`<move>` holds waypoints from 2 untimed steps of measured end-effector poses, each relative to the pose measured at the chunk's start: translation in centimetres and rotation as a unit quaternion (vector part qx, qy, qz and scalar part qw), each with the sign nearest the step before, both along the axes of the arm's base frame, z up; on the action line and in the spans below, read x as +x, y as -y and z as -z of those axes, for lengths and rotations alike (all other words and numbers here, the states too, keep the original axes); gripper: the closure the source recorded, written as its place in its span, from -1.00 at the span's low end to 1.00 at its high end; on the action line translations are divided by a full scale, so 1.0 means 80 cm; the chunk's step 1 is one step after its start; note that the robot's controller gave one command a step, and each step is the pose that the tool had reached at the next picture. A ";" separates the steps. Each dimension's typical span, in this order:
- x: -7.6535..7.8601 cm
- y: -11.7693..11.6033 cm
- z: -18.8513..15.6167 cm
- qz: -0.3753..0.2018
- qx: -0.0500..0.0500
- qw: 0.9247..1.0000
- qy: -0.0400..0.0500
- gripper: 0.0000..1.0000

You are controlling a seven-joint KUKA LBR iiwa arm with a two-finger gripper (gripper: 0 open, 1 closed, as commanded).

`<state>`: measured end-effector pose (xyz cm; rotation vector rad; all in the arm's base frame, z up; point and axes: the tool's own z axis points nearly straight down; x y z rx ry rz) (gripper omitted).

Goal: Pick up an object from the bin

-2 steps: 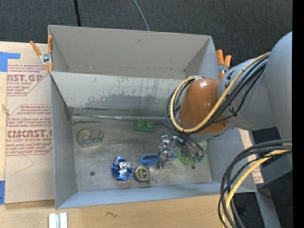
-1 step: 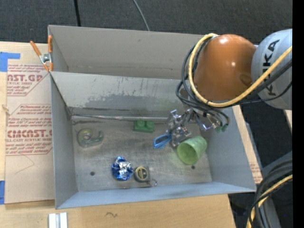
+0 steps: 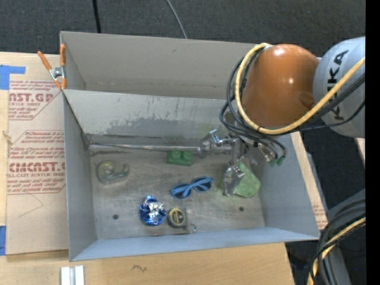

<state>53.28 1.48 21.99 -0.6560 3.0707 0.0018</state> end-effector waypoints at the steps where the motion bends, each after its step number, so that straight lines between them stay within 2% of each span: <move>1: 0.043 0.003 0.165 -0.069 0.000 0.998 0.002 -1.00; 2: 0.043 0.004 0.166 -0.069 0.000 0.998 0.001 1.00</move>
Offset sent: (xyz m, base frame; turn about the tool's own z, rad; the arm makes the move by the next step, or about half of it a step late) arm 0.0365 -0.0052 -0.1433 -0.1374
